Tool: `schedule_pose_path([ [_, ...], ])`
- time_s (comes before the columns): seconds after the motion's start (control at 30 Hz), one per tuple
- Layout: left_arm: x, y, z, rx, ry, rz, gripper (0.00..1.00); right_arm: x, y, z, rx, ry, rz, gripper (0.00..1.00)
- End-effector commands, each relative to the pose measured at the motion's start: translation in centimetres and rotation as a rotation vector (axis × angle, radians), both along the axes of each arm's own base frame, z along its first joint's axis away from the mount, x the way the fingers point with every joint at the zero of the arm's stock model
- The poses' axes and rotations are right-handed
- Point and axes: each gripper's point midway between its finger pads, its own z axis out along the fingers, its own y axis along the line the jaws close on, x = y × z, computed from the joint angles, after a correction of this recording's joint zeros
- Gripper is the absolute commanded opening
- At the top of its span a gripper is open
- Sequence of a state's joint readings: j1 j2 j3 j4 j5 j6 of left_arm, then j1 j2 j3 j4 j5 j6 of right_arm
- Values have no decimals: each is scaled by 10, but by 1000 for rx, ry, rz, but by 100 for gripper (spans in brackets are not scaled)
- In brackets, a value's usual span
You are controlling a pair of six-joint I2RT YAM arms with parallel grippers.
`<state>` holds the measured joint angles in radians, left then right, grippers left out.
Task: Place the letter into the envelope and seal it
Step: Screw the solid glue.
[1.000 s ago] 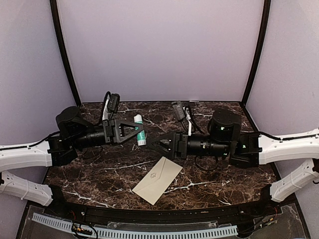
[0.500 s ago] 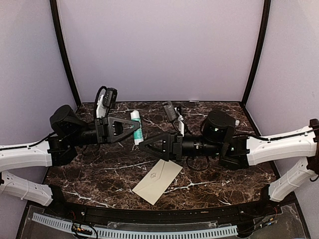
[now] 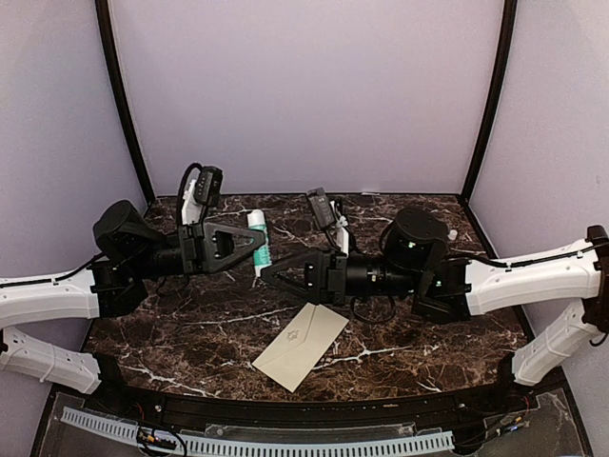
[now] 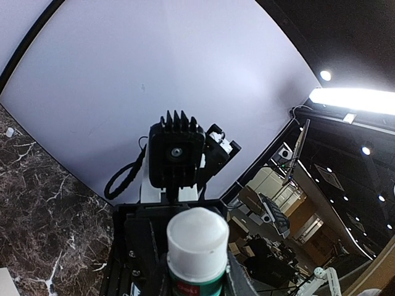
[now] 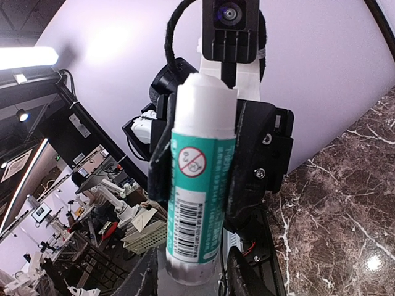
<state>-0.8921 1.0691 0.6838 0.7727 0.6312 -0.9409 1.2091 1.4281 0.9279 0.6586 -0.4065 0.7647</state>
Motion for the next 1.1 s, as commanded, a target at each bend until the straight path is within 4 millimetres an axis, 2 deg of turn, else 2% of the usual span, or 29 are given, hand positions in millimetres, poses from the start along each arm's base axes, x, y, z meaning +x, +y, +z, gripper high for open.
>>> schedule_pose_path([
  [0.0, -6, 5, 22, -61, -51, -16, 0, -6, 3, 22, 71, -27, 30, 31],
  [0.23, -5, 5, 22, -62, -52, -15, 0, -5, 4, 21, 76, -21, 31, 18],
  [0.47, 0, 2, 12, -24, -56, 11, 0, 1, 1, 25, 81, -21, -14, 11],
  [0.63, 10, 0, -6, 53, -60, 69, 0, 24, 3, 11, -25, 0, -142, 8],
  [0.8, 18, 0, -28, 105, -41, 116, 0, 60, 0, -24, -248, 25, -324, 8],
  [1.07, 42, 2, -49, 186, 53, 237, 0, 88, -1, -38, -416, -16, -455, 7],
])
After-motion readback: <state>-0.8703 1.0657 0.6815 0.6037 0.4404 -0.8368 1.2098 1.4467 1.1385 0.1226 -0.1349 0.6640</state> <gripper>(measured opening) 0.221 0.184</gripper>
